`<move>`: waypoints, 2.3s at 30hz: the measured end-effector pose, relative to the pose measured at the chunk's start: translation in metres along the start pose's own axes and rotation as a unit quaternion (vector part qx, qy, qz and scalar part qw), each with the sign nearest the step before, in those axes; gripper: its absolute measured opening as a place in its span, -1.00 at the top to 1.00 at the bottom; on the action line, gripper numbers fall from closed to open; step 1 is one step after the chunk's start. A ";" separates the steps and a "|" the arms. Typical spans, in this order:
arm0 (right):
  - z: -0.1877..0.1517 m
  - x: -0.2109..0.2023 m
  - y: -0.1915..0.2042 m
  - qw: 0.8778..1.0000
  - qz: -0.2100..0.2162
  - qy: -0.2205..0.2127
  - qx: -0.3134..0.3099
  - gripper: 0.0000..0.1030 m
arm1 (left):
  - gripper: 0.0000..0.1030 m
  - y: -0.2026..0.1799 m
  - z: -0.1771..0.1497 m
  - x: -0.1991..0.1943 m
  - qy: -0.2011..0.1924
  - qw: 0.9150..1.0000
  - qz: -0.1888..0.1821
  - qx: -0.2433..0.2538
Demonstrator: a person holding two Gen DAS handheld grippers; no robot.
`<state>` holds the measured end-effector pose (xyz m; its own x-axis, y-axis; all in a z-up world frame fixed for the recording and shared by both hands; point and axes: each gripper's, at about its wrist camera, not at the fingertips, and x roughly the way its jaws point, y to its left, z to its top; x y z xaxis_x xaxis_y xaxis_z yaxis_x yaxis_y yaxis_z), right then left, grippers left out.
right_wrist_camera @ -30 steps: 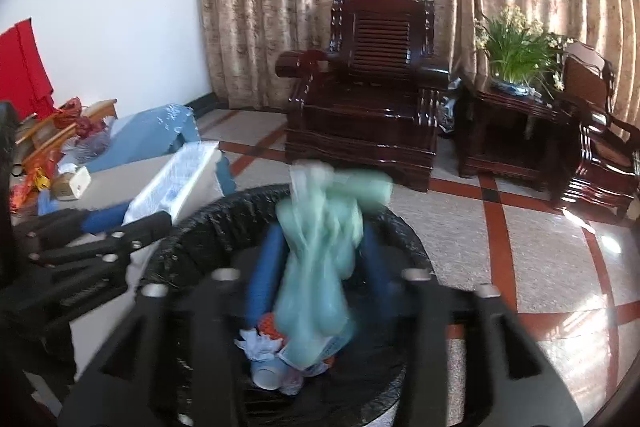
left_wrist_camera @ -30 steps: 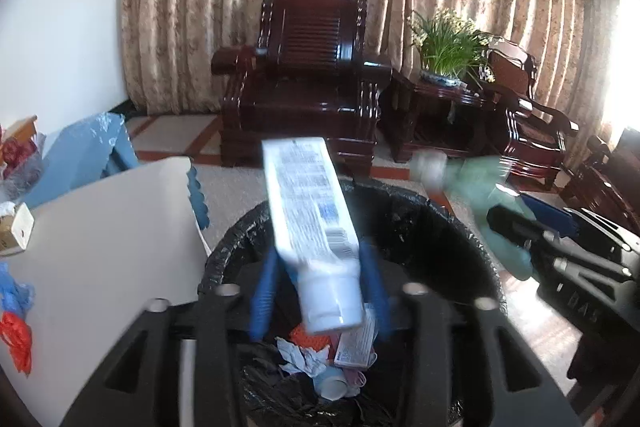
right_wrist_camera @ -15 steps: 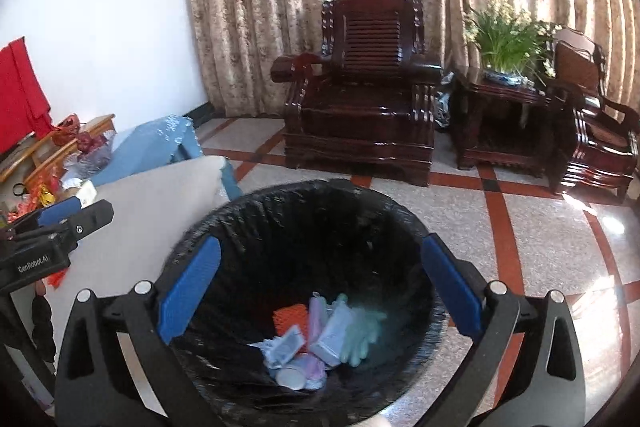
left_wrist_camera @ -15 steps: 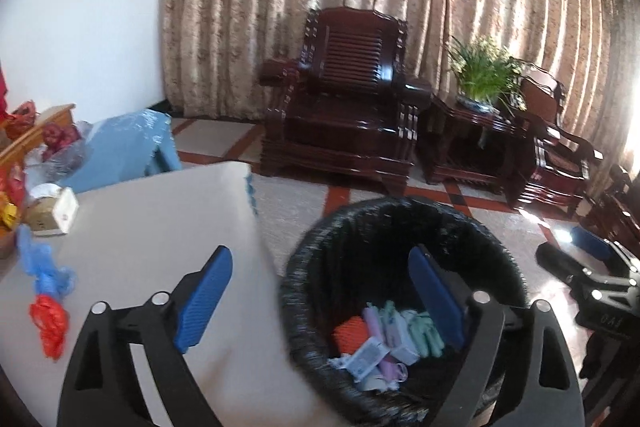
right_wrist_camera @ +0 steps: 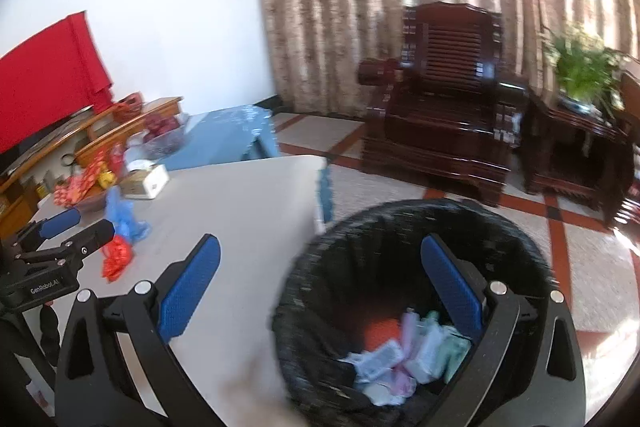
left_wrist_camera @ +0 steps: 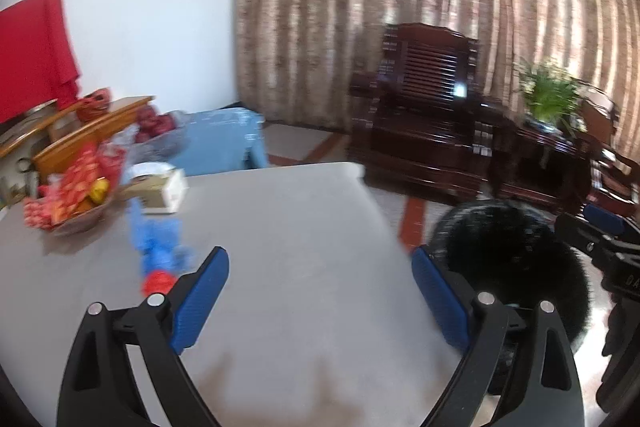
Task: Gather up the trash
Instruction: 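Move both open grippers back over the red and blue bags, then grasp the red bag with the left gripper while the right grasps the blue bag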
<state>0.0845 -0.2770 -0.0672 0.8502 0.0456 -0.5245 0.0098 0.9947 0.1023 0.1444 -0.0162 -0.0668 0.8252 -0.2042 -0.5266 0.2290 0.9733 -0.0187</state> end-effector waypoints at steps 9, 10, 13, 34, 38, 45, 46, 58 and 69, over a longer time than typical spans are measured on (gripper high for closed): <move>0.010 0.038 0.079 0.997 0.066 -0.002 -0.039 -0.90 | -0.77 0.084 -0.020 -0.002 -0.002 0.996 0.084 -0.040; 0.010 0.044 0.089 0.996 0.072 -0.001 -0.047 -0.90 | -0.77 0.094 -0.023 -0.001 0.001 0.995 0.092 -0.044; 0.011 0.058 0.111 0.995 0.083 -0.002 -0.063 -0.90 | -0.77 0.118 -0.033 0.006 0.010 0.992 0.110 -0.057; -0.026 0.142 0.139 0.993 0.069 0.067 -0.065 -0.90 | -0.35 0.147 -0.076 0.127 0.137 0.981 0.111 -0.077; -0.028 0.145 0.138 0.993 0.068 0.071 -0.064 -0.90 | 0.41 0.149 -0.082 0.133 0.157 0.979 0.097 -0.086; -0.026 0.147 0.148 0.992 0.077 0.071 -0.074 -0.90 | 0.50 0.157 -0.079 0.090 0.121 0.982 0.091 -0.110; -0.025 0.149 0.152 0.991 0.081 0.071 -0.075 -0.90 | 0.50 0.159 -0.078 0.079 0.113 0.983 0.092 -0.114; -0.016 0.185 0.240 0.984 0.127 0.076 -0.100 -0.90 | 0.50 0.238 -0.069 0.043 0.075 0.970 0.180 -0.143; -0.019 0.239 0.318 0.976 0.114 0.107 -0.149 -0.90 | 0.50 0.290 -0.073 0.044 0.074 0.961 0.203 -0.172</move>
<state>0.2805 0.0520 -0.1759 0.6826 0.2553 -0.6848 -0.3475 0.9377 0.0032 0.2093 0.2647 -0.1576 0.7219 0.1916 -0.6650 -0.3012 0.9521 -0.0526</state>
